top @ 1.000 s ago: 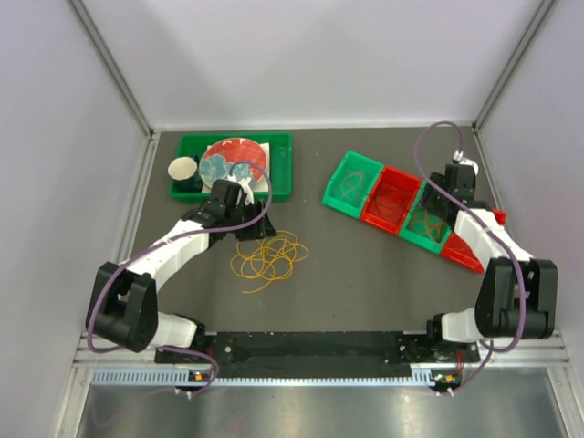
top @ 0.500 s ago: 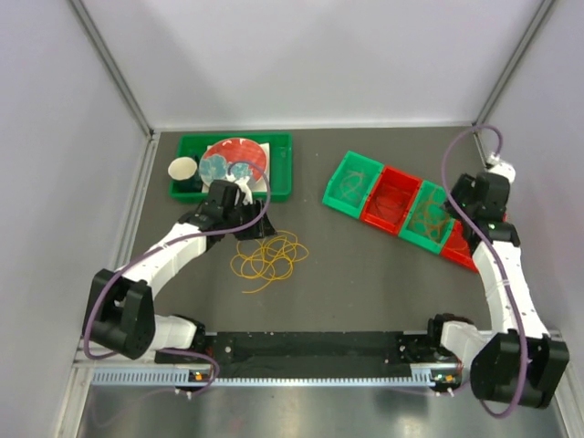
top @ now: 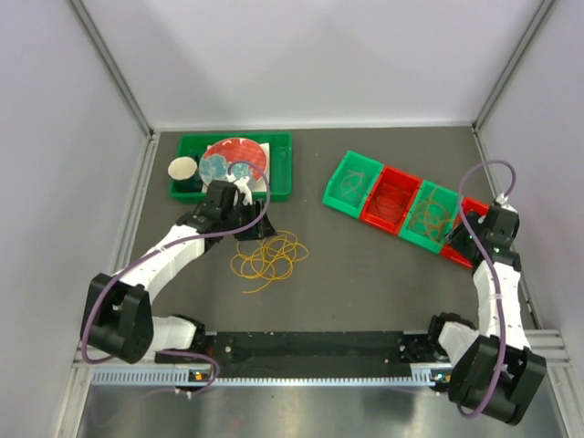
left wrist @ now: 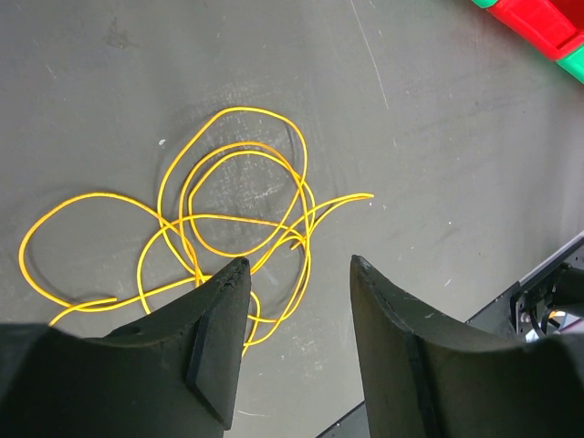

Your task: Untangle the cables

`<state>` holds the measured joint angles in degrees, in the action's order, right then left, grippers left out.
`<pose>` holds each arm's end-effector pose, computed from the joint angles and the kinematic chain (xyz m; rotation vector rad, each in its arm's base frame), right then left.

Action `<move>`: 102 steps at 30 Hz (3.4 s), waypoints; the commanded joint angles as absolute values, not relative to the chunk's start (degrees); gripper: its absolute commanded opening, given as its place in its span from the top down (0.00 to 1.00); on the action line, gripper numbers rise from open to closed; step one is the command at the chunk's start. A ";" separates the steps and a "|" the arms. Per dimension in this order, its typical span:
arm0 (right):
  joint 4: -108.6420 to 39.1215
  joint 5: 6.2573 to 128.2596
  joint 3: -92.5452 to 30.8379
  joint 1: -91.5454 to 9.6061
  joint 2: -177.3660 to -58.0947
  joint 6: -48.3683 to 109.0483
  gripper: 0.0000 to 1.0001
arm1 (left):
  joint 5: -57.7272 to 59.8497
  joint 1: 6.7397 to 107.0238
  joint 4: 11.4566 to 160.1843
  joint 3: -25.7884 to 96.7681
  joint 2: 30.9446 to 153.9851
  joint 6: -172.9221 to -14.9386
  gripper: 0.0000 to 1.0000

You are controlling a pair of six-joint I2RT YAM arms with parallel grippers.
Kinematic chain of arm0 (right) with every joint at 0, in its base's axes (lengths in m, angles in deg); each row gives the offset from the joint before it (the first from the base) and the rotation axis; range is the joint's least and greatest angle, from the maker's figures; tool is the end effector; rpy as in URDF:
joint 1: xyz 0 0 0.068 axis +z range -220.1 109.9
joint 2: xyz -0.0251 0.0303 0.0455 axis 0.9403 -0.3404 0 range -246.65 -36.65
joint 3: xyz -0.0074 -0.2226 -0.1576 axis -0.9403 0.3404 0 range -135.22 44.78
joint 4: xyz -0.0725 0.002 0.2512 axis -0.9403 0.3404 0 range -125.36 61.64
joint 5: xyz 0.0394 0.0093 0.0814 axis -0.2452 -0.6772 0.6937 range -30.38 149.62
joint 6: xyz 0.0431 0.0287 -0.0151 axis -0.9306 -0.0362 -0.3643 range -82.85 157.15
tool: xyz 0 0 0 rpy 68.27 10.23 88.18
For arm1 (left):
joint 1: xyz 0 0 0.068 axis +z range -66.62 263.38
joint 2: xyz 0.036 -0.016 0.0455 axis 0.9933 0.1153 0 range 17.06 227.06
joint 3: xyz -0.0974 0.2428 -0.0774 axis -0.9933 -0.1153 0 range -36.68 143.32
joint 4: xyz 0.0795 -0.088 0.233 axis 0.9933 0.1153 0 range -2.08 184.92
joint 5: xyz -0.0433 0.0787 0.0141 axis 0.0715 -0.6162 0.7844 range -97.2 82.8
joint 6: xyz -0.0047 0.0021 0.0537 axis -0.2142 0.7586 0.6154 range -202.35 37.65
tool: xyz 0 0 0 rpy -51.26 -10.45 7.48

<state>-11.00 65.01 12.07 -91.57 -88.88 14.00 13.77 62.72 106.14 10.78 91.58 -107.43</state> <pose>0.1763 -0.0657 0.2210 0.8432 2.1781 0.1246 0.2487 -0.1073 0.2337 0.0915 2.4445 -0.8059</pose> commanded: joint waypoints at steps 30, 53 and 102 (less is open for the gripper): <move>-17.78 64.97 -19.99 -77.39 -120.86 17.64 1.00 | 15.04 62.99 106.21 12.45 92.64 -105.73 0.48; -8.38 48.94 -31.25 -71.07 -104.76 -1.67 1.00 | 16.09 62.99 105.59 11.84 90.27 -106.26 0.48; 13.88 26.30 -41.89 -64.47 -131.24 -23.94 0.33 | 14.86 62.99 107.52 12.80 90.62 -104.67 0.48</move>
<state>17.11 26.54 -41.57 -65.19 -139.41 -31.16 14.41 62.72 108.59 11.11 92.21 -105.14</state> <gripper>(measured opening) 0.646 0.524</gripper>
